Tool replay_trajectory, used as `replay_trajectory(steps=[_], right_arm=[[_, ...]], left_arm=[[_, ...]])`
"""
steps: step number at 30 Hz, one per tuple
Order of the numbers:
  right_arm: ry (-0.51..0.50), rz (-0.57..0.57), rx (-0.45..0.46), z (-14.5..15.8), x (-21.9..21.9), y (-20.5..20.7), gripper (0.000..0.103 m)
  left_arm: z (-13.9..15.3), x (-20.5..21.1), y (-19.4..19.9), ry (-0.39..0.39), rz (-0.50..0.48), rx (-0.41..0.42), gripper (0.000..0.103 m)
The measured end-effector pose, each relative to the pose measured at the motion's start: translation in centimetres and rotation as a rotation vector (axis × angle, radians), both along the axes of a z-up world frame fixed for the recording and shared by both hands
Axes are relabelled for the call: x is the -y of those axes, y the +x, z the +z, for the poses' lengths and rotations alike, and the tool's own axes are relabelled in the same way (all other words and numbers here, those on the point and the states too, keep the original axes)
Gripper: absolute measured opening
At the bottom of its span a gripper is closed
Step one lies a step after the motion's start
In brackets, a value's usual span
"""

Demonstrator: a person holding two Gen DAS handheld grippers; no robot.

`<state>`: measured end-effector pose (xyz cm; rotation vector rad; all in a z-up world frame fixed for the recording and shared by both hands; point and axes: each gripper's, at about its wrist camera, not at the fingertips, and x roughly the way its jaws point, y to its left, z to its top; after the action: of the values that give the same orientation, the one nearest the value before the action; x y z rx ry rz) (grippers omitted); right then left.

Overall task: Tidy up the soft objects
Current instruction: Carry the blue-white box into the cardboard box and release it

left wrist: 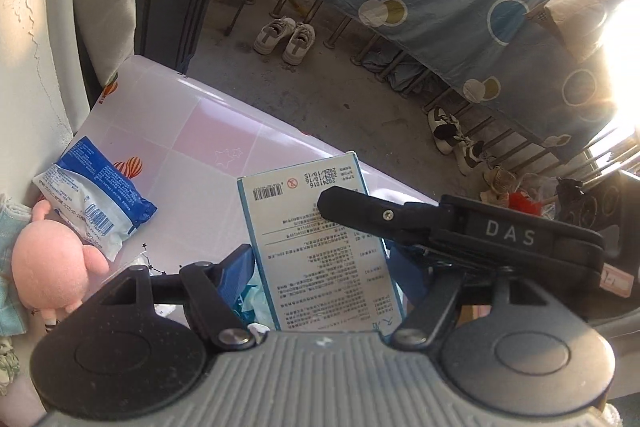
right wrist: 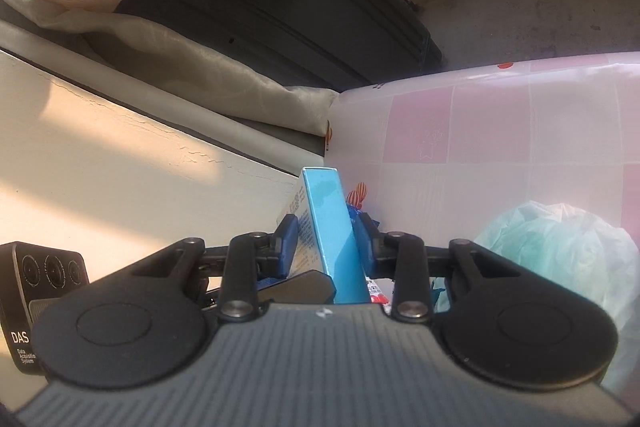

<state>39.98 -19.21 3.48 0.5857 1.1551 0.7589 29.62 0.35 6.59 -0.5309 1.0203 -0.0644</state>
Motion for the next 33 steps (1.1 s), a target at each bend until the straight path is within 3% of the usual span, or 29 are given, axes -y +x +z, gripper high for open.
replay_trajectory(steps=[8, 15, 19, 25, 27, 33], right_arm=[[0.038, -0.175, 0.029, 3.2, 14.4, -4.2, 0.03], [-0.024, -0.373, 0.0, 0.9, 29.6, -8.5, 0.03], [-0.086, -0.458, -0.016, -1.1, 35.7, -9.3, 0.03], [-0.179, -0.56, 0.02, -2.9, 42.3, -8.2, 0.03], [-0.234, -0.601, 0.064, -3.4, 44.3, -7.6, 0.031], [-0.201, -0.666, 0.083, -4.8, 47.9, -8.7, 0.031]], left_arm=[[0.9, 13.1, 0.1, -0.014, -0.203, 0.015, 0.075], [-2.7, 25.8, 2.4, -0.084, -0.385, -0.033, 0.075], [-5.5, 31.1, 4.5, -0.129, -0.436, -0.058, 0.075], [-9.1, 36.8, 7.8, -0.207, -0.467, -0.1, 0.074], [-10.3, 37.8, 8.4, -0.167, -0.446, -0.125, 0.074], [-10.9, 36.6, 8.1, -0.134, -0.453, -0.129, 0.075]])
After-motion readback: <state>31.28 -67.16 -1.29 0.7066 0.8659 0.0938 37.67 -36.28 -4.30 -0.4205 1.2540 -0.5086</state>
